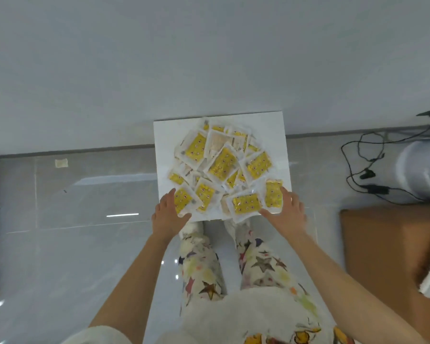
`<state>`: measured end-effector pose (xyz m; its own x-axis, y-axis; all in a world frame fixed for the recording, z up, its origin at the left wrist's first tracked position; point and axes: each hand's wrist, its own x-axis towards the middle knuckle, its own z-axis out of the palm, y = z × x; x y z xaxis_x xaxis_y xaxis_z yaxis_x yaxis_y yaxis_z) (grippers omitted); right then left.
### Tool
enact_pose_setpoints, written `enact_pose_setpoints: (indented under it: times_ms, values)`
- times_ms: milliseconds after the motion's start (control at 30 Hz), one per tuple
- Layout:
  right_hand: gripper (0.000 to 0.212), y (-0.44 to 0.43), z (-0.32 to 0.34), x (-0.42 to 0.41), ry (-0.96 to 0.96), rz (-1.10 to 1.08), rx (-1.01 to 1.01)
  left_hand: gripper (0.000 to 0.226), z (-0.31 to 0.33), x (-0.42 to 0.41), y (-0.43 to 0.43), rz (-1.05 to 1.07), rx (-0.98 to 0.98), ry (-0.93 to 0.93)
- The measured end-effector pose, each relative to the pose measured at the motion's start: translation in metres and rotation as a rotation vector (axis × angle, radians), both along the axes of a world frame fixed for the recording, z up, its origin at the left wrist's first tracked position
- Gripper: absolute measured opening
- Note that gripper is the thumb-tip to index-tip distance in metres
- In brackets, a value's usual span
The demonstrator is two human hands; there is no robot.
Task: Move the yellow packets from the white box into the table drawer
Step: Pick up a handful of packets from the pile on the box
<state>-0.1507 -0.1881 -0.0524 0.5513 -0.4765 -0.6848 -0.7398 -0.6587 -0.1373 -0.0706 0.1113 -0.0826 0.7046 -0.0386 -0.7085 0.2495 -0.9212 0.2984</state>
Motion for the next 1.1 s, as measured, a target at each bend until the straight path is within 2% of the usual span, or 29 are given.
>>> enact_pose_setpoints:
  times_ms: [167, 367, 533, 633, 700, 800, 867, 933, 1000, 1100]
  values:
    - [0.116, 0.009, -0.085, 0.005, 0.019, -0.088, 0.029, 0.086, -0.067, -0.012, 0.0, 0.053, 0.028, -0.152]
    - [0.13, 0.021, -0.111, 0.007, 0.006, -0.14, -0.092, 0.082, -0.078, -0.014, -0.01, 0.077, 0.129, -0.222]
    - [0.118, 0.011, -0.112, 0.007, -0.097, -0.235, -0.098, 0.082, -0.074, -0.013, -0.023, 0.286, 0.171, -0.11]
    - [0.11, 0.004, -0.112, 0.006, -0.177, -0.317, -0.077, 0.061, -0.072, -0.018, -0.025, 0.38, 0.136, -0.109]
    - [0.106, 0.0, -0.112, 0.008, -0.199, -0.356, -0.073, 0.044, -0.074, -0.025, -0.024, 0.366, 0.059, -0.132]
    - [0.1, -0.005, -0.111, 0.014, -0.191, -0.462, -0.026, 0.032, -0.073, -0.033, -0.03, 0.338, -0.076, -0.195]
    - [0.093, -0.009, -0.109, 0.018, -0.191, -0.504, 0.004, 0.032, -0.072, -0.036, -0.04, 0.384, -0.192, -0.218]
    - [0.084, -0.01, -0.107, 0.021, -0.198, -0.48, 0.025, 0.043, -0.073, -0.037, -0.052, 0.387, -0.243, -0.207]
    - [0.079, -0.008, -0.106, 0.022, -0.214, -0.455, 0.054, 0.053, -0.077, -0.038, -0.063, 0.347, -0.214, -0.217]
    - [0.071, -0.001, -0.102, 0.025, -0.28, -0.495, 0.147, 0.047, -0.078, -0.039, -0.078, 0.313, -0.086, -0.273]
